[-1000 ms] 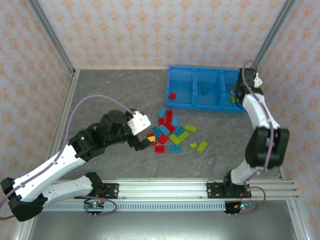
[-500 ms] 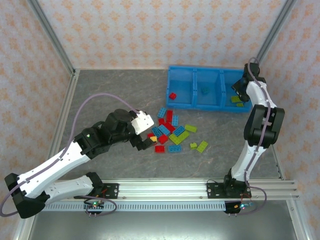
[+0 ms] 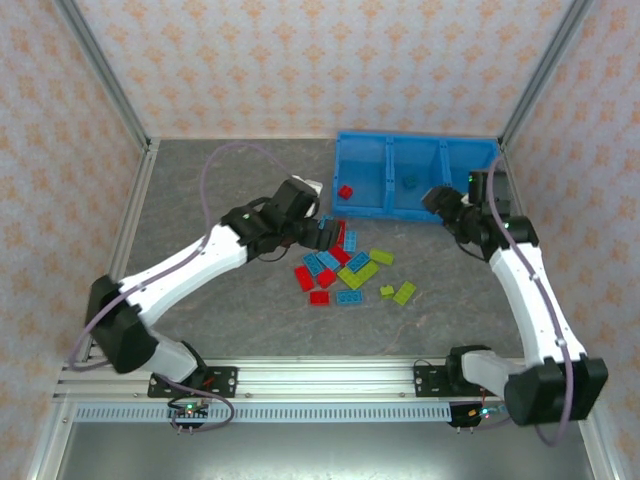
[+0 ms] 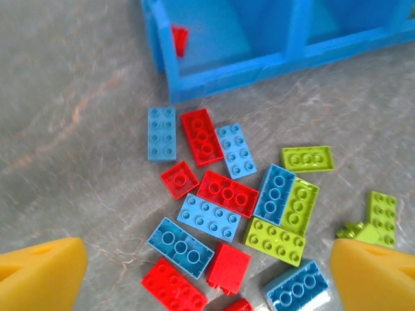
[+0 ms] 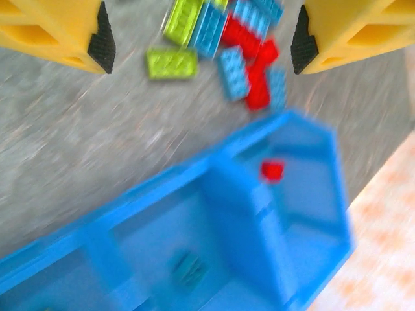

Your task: Sort the legos into containers by color

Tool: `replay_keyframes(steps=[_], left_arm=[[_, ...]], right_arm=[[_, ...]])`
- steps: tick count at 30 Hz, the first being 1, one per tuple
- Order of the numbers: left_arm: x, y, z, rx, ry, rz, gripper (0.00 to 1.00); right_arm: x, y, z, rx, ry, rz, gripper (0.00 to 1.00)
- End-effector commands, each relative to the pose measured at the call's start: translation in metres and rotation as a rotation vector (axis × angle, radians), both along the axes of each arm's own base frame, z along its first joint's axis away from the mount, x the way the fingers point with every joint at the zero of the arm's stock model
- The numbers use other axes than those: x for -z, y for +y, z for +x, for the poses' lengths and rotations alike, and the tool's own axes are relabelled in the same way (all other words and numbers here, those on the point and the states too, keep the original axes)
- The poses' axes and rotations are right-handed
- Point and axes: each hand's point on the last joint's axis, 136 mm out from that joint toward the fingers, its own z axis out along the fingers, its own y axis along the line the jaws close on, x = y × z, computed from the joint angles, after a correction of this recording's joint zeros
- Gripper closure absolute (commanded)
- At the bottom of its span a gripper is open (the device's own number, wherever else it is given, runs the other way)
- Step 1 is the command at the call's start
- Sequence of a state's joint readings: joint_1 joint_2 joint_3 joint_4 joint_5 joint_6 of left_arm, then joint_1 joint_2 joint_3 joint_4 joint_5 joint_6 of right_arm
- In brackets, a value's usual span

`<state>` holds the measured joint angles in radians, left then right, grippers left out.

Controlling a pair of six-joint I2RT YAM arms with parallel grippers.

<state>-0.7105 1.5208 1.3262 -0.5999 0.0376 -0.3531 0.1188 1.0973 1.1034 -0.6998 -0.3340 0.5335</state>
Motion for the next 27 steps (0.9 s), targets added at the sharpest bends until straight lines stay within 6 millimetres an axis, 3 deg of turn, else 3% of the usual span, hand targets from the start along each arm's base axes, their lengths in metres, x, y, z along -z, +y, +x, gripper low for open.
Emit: replay_keyframes(steps=[1, 3, 5, 9, 12, 19, 27], left_arm=[[0.035, 0.002, 0.012, -0.162, 0.146, -0.02, 0.07], [0.052, 0.003, 0.031, -0.198, 0.15, 0.019, 0.11], [0.068, 0.006, 0.05, -0.23, 0.159, 0.053, 0.23], [0.108, 0.006, 0.082, -0.212, 0.192, 0.126, 0.36], [0.125, 0.006, 0.098, -0.197, 0.213, 0.156, 0.37], [0.152, 0.002, 0.113, -0.165, 0.273, 0.167, 0.42], [0.183, -0.003, 0.104, -0.1, 0.366, 0.18, 0.46]], right_arm=[[0.028, 0.041, -0.045, -0.179, 0.148, 0.013, 0.26], [0.035, 0.064, -0.064, -0.27, 0.202, 0.024, 0.26], [0.039, 0.078, -0.076, -0.321, 0.229, 0.0, 0.26], [0.037, 0.077, -0.083, -0.308, 0.23, -0.049, 0.25], [0.031, 0.076, -0.084, -0.304, 0.206, -0.045, 0.25], [0.027, 0.072, -0.084, -0.279, 0.196, -0.051, 0.25], [0.027, 0.071, -0.082, -0.256, 0.193, -0.043, 0.25]])
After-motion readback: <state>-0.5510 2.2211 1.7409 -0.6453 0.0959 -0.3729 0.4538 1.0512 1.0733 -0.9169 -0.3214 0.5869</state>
